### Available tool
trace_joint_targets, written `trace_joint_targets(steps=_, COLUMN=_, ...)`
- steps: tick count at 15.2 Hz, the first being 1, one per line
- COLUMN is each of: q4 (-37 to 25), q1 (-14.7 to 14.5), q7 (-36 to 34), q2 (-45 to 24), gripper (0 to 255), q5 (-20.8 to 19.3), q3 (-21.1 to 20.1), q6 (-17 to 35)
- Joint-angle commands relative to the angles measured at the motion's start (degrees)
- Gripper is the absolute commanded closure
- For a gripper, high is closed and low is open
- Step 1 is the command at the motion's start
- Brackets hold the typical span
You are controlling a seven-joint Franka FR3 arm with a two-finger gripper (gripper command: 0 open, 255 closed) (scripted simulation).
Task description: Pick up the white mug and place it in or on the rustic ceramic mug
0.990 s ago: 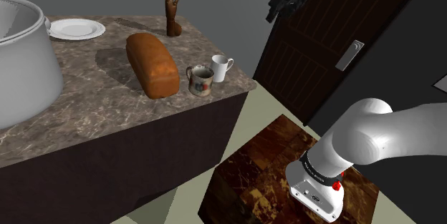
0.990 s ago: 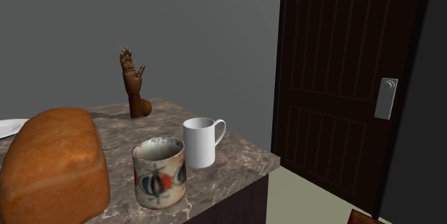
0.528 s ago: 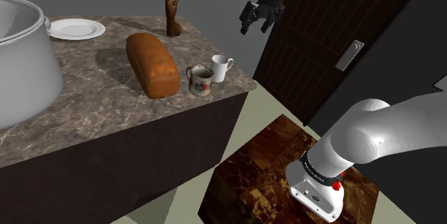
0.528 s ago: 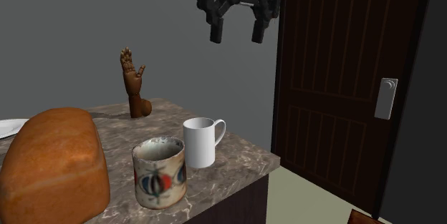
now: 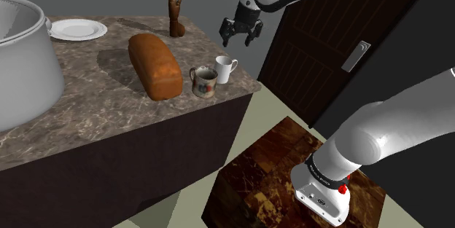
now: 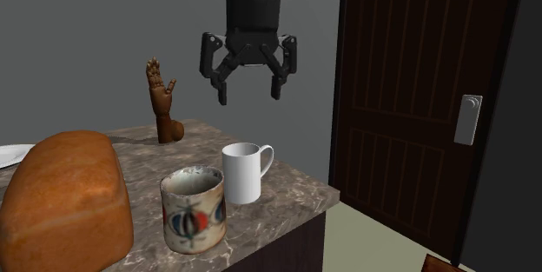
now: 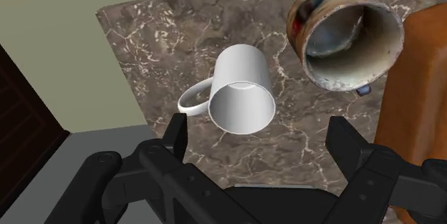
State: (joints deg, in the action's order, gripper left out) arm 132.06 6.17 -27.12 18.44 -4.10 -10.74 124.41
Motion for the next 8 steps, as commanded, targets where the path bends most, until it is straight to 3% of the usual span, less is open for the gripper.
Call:
trace_joint_targets(steps=1, q4=-1.79, q1=0.84, q7=-3.97, q2=-4.89, gripper=0, q5=-1.35, q3=-1.15, q6=2.42)
trace_joint_targets(steps=8, q4=-9.64, q1=2.21, q7=-17.31, q2=-20.84, gripper=0, q5=-7.60, q3=-2.81, q6=7.51)
